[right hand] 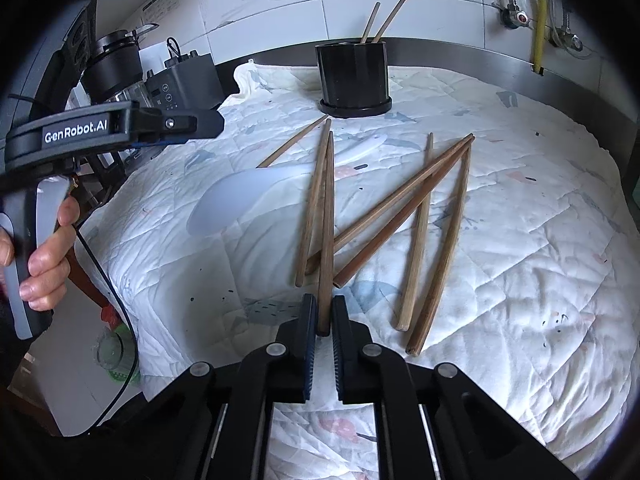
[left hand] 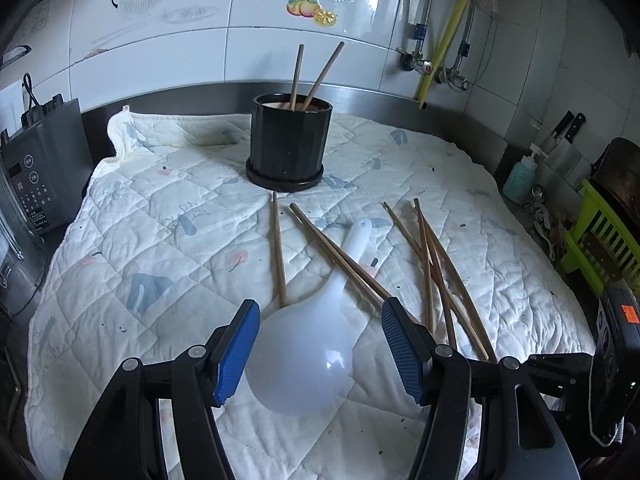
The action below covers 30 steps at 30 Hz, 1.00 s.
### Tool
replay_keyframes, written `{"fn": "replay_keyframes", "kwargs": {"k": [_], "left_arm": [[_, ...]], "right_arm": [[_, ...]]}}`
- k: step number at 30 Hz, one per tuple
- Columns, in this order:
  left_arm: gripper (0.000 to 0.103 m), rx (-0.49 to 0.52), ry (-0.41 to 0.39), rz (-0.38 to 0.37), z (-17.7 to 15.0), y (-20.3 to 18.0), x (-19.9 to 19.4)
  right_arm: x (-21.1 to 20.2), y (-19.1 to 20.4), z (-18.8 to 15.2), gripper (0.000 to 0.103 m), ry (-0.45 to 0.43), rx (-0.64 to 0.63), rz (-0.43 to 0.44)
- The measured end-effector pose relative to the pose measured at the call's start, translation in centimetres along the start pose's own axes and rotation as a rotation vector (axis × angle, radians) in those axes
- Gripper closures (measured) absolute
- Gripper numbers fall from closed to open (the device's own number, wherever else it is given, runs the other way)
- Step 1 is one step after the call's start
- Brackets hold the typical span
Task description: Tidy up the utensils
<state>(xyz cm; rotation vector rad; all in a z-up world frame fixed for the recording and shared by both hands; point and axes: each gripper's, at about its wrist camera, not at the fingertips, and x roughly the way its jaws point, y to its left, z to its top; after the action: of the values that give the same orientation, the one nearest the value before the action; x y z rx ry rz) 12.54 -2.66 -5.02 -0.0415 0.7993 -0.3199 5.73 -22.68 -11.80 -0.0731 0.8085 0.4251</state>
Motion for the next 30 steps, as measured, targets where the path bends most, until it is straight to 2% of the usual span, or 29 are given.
{"fn": "replay_keyframes", "kwargs": {"k": [7,12,16,19,26,30], "left_arm": [[0.036,-0.007,0.041,-0.032,-1.4,-2.3,1.7],[0.051,-0.023,0.058,-0.051,-1.7,-4.2,2.8],[0.056,-0.039,0.087,-0.053,-2.0,-5.1,4.0],[0.059,-0.055,0.107,-0.039,-2.2,-5.7,5.0],[0.06,-0.087,0.131,0.014,-2.6,-6.7,6.6],[0.061,-0.138,0.159,0.036,-2.8,-6.4,7.6]], "right_arm": [[-0.7,-0.2,0.2,0.093,-0.02,-0.003,-0.01],[-1.4,-0.6,0.5,0.093,-0.037,-0.005,-0.011],[-1.8,-1.4,0.8,0.093,-0.051,0.0,-0.005],[-2.1,-2.0,0.9,0.093,-0.06,0.009,0.007],[-2.5,-2.9,0.8,0.093,-0.077,0.004,0.02],[-2.6,-3.5,0.8,0.093,-0.082,0.014,0.034]]}}
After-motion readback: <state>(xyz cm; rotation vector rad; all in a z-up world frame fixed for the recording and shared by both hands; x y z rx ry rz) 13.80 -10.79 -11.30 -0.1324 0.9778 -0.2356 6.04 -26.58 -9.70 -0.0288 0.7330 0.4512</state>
